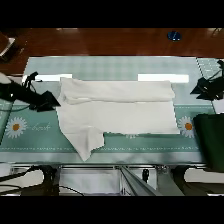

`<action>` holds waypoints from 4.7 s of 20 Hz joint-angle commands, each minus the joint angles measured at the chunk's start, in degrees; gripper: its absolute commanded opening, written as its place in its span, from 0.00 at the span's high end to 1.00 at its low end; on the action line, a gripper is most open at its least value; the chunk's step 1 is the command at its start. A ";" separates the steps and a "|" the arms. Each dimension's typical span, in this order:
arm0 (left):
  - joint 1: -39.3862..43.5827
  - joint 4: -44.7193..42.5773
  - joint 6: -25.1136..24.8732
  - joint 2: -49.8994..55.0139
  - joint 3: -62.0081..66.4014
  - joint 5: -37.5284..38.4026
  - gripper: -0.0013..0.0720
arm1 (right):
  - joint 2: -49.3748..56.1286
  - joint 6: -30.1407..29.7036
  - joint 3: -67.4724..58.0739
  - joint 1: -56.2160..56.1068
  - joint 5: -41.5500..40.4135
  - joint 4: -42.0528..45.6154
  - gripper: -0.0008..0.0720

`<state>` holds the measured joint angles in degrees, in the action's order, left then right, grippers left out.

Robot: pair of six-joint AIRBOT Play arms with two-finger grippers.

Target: Fold the shirts.

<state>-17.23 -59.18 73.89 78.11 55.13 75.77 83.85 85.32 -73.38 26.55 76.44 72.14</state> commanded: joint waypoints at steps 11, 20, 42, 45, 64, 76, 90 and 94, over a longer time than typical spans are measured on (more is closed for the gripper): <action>-14.01 18.64 -11.74 -18.40 -41.72 -11.30 0.29 | -26.99 -9.51 39.19 2.21 -14.97 -23.04 0.42; -1.31 30.16 -17.11 -18.43 -45.99 -16.85 0.90 | -26.99 -5.42 39.17 7.74 -11.89 -11.78 0.42; -1.31 32.70 -17.75 -18.45 -43.63 -17.75 0.94 | -10.38 -13.14 40.74 8.09 -9.64 -25.14 0.77; -1.31 32.72 -17.68 -18.45 -38.49 -16.02 0.94 | -10.34 -16.98 37.03 1.73 -9.40 -25.14 0.96; 8.70 32.61 -5.64 17.77 13.40 -20.72 0.94 | 14.53 -12.02 -0.74 -6.78 -13.77 -32.09 0.96; -4.66 6.99 3.26 15.93 22.23 2.19 0.29 | 16.15 -8.79 -9.90 4.17 -1.86 -21.79 0.42; 23.28 11.63 0.07 -7.76 -6.12 -29.40 0.29 | 21.99 -8.24 -4.09 -8.66 -7.98 -28.39 0.50; 26.86 12.55 0.11 -7.61 -5.95 -30.10 0.89 | 18.34 -10.58 -6.88 -8.66 -3.39 -26.93 0.96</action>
<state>6.52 -47.24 74.15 70.43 49.39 46.48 104.33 76.84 -79.00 18.31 70.11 45.69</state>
